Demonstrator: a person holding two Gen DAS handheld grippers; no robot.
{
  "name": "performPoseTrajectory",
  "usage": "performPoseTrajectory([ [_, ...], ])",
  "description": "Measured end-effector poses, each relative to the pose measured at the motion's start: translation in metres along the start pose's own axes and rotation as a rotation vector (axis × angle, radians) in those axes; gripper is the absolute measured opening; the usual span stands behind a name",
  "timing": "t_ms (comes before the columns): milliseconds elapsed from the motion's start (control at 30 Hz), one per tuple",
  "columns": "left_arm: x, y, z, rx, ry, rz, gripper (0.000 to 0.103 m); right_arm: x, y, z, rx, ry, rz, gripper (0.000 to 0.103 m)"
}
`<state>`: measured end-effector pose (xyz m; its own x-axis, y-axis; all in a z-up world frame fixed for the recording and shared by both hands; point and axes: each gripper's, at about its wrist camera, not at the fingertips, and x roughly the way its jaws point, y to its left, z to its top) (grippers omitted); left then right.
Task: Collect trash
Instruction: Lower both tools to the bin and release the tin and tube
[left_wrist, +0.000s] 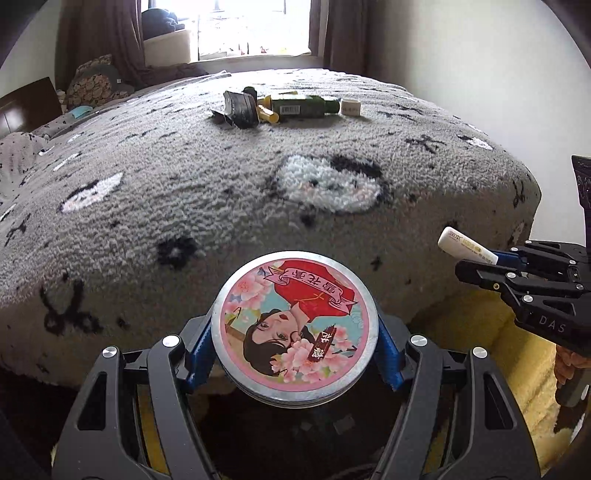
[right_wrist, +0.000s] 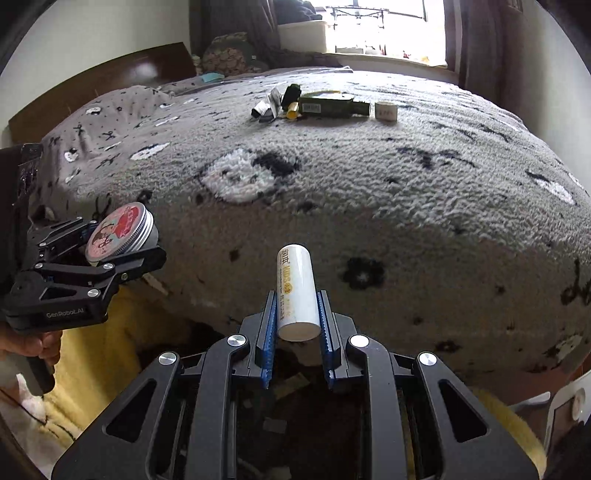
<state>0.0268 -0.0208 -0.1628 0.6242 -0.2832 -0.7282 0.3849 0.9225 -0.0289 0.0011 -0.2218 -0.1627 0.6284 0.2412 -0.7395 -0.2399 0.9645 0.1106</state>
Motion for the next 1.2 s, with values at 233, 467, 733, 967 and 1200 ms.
performPoseTrajectory([
  [233, 0.022, -0.003, -0.037, -0.017, 0.112, -0.032, 0.067, 0.027, 0.004, -0.028, 0.03, 0.111, 0.02, 0.022],
  [467, 0.049, -0.005, -0.064, -0.018, 0.218, -0.044, 0.067, 0.054, 0.009, -0.045, 0.043, 0.203, 0.038, 0.022],
  [733, 0.081, -0.003, -0.09, -0.059, 0.335, -0.093, 0.067, 0.078, 0.013, -0.06, 0.083, 0.293, 0.084, 0.022],
  [967, 0.1, -0.007, -0.104, -0.051, 0.417, -0.108, 0.067, 0.096, 0.01, -0.072, 0.115, 0.357, 0.097, 0.022],
  [1200, 0.115, -0.011, -0.107, -0.064, 0.482, -0.107, 0.071, 0.103, 0.008, -0.076, 0.129, 0.369, 0.091, 0.039],
])
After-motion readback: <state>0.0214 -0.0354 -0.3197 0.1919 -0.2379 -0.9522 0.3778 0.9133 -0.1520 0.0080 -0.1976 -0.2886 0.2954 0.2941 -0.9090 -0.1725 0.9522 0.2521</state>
